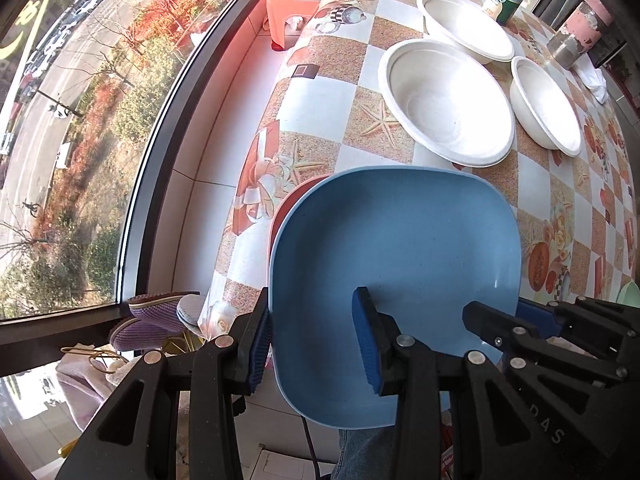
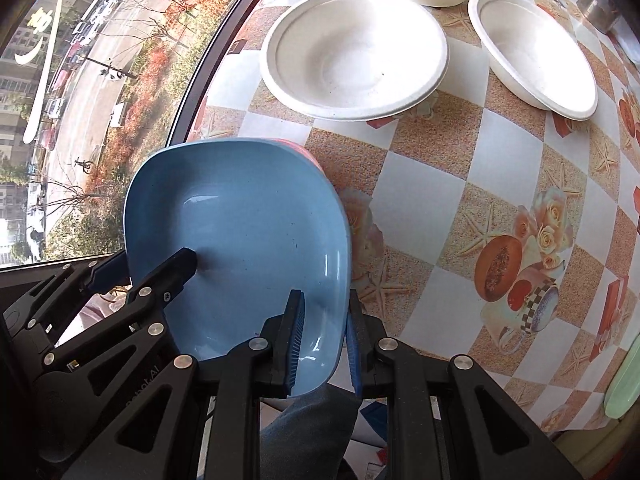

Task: Organize plates and bowls
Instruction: 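Carry the blue plate with the right tool and lower it onto the pink plate, then open the right tool and withdraw from the stacked plates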

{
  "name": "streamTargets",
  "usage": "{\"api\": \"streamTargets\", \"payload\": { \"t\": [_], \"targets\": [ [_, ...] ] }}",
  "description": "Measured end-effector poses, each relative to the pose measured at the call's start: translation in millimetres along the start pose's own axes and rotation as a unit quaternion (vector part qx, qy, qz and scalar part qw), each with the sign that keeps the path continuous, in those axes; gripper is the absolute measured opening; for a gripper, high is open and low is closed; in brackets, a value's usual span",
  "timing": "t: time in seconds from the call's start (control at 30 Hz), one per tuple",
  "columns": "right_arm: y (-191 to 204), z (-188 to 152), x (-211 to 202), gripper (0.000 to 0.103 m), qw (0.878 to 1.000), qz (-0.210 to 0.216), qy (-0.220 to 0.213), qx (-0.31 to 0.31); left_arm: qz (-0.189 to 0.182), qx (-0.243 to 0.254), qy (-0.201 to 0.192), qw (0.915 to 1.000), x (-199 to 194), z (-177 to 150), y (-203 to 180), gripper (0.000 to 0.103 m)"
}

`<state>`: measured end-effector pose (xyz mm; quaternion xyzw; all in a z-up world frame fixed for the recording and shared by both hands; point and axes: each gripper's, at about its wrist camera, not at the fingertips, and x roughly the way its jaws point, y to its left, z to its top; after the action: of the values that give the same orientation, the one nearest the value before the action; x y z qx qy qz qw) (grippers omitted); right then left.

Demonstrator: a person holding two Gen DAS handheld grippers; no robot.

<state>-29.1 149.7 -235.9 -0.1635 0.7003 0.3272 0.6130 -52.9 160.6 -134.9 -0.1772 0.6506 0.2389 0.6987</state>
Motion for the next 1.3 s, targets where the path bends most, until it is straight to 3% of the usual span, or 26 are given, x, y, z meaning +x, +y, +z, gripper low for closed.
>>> {"api": "streamTargets", "payload": {
  "t": [0.43, 0.6, 0.7, 0.77, 0.83, 0.87, 0.93, 1.0, 1.03, 1.3],
  "targets": [
    [26, 30, 43, 0.022, 1.0, -0.005, 0.022, -0.002, 0.002, -0.005, 0.019, 0.9998, 23, 8, 13, 0.042],
    [31, 39, 52, 0.022, 1.0, -0.003, 0.024, -0.001, 0.009, 0.001, 0.008, 0.9999, 25, 10, 16, 0.044],
    [32, 37, 44, 0.023, 1.0, 0.006, 0.02, -0.007, 0.024, 0.002, -0.002, 0.9997, 19, 11, 17, 0.069],
    [30, 36, 40, 0.031, 1.0, 0.007, 0.019, -0.009, 0.036, -0.002, -0.014, 0.9993, 14, 11, 21, 0.076],
    [27, 35, 35, 0.054, 1.0, -0.003, 0.014, -0.009, 0.029, -0.012, -0.019, 0.9993, 10, 10, 26, 0.08],
    [21, 34, 33, 0.061, 1.0, -0.007, 0.008, -0.009, 0.025, -0.016, -0.022, 0.9993, 7, 9, 28, 0.081],
    [13, 32, 28, 0.088, 1.0, -0.004, -0.001, -0.006, 0.019, -0.016, -0.026, 0.9993, 3, 6, 29, 0.083],
    [5, 27, 26, 0.098, 1.0, 0.0, -0.004, 0.003, 0.019, -0.009, -0.028, 0.9994, 0, 5, 26, 0.084],
    [0, 24, 25, 0.102, 1.0, -0.002, -0.004, 0.009, 0.022, -0.004, -0.028, 0.9994, 0, 5, 23, 0.084],
    [-37, -4, 11, 0.102, 0.998, -0.014, -0.009, 0.059, 0.02, 0.042, -0.031, 0.9985, -6, 11, -13, 0.084]
  ]
}}
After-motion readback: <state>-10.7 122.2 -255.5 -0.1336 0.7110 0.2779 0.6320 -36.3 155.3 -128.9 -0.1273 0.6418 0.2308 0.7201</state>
